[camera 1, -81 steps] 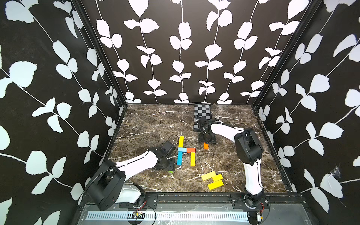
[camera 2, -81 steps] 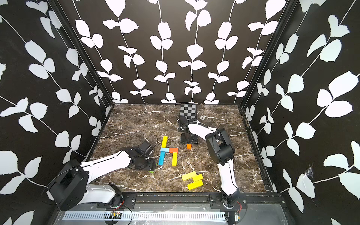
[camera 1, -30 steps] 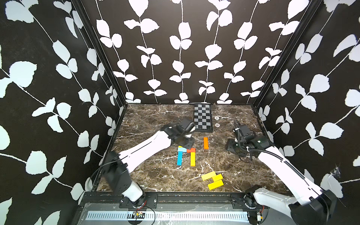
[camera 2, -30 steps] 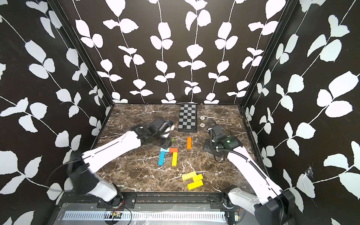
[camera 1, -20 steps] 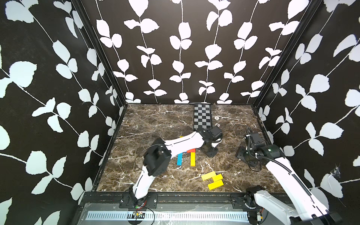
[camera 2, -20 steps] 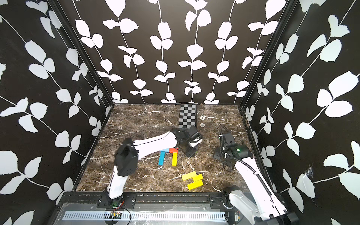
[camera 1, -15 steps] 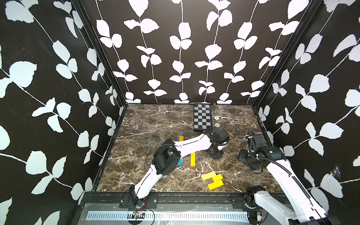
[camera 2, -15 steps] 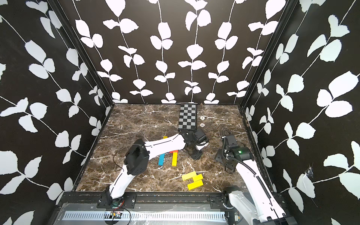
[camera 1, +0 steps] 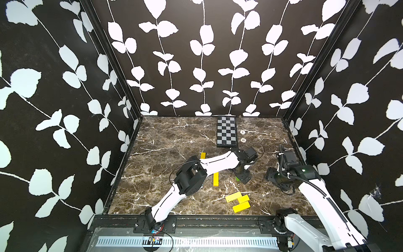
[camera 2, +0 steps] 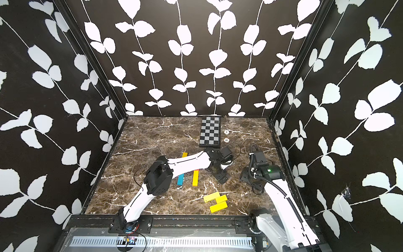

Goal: Assemble the letter h with building blocks
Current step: Place the building block at the center of the board, then assemble the building block at the center of the board.

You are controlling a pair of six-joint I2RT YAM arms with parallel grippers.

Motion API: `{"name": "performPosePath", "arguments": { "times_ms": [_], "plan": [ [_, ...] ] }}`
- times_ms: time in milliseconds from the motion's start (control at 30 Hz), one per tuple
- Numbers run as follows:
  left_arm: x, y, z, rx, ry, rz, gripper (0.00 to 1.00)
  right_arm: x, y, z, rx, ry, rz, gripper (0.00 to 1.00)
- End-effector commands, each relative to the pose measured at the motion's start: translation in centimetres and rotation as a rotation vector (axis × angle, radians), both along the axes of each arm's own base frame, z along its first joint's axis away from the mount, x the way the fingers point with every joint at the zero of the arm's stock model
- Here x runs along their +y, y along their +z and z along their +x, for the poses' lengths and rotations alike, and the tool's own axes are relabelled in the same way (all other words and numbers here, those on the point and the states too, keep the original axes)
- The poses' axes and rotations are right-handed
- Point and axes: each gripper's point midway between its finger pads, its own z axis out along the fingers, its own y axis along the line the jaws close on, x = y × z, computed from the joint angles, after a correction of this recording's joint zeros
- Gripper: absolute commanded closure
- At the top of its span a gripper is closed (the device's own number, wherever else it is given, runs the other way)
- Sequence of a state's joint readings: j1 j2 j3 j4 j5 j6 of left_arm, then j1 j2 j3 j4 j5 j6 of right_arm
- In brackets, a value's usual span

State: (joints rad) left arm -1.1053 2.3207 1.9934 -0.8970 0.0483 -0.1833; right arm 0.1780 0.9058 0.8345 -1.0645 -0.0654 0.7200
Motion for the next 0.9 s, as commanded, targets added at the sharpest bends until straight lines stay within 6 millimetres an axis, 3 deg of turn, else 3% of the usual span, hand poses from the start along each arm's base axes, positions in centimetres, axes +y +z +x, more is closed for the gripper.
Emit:
{"name": "performPosePath", "arguments": {
  "times_ms": [0,167,233,333,400,467,567,633,867],
  "plan": [
    [0.8,8.4,1.5,-0.154,0.039,-0.080,0.01,1.2,-0.4,0.4,-0.017,0.064,0.031,0.29],
    [5.5,19.0,3.7,-0.399,0.185,-0.181,0.01,3.0,-1.2,2.1,-0.038,0.143,0.039,0.27],
    [8.3,23.6,4.4,-0.507,0.269,-0.259,0.01,3.7,-1.8,2.9,-0.014,0.196,0.001,0.26],
    [13.6,27.9,5.1,-0.605,0.424,-0.395,0.01,6.0,-2.9,4.1,0.031,0.326,-0.076,0.25],
    [17.4,29.0,6.0,-0.593,0.542,-0.517,0.01,7.7,-4.0,4.8,0.066,0.419,-0.116,0.23],
    [20.9,28.8,6.7,-0.559,0.643,-0.608,0.01,9.7,-5.1,5.4,0.083,0.507,-0.124,0.20],
    [25.0,28.3,6.8,-0.565,0.725,-0.604,0.01,11.8,-6.7,6.2,0.113,0.614,-0.155,0.18],
    [26.4,27.8,6.3,-0.594,0.717,-0.564,0.01,12.0,-7.5,6.8,0.117,0.638,-0.185,0.17],
    [28.4,25.2,4.4,-0.610,0.708,-0.556,0.01,11.2,-11.0,7.3,0.198,0.668,-0.272,0.19]
  ]
}}
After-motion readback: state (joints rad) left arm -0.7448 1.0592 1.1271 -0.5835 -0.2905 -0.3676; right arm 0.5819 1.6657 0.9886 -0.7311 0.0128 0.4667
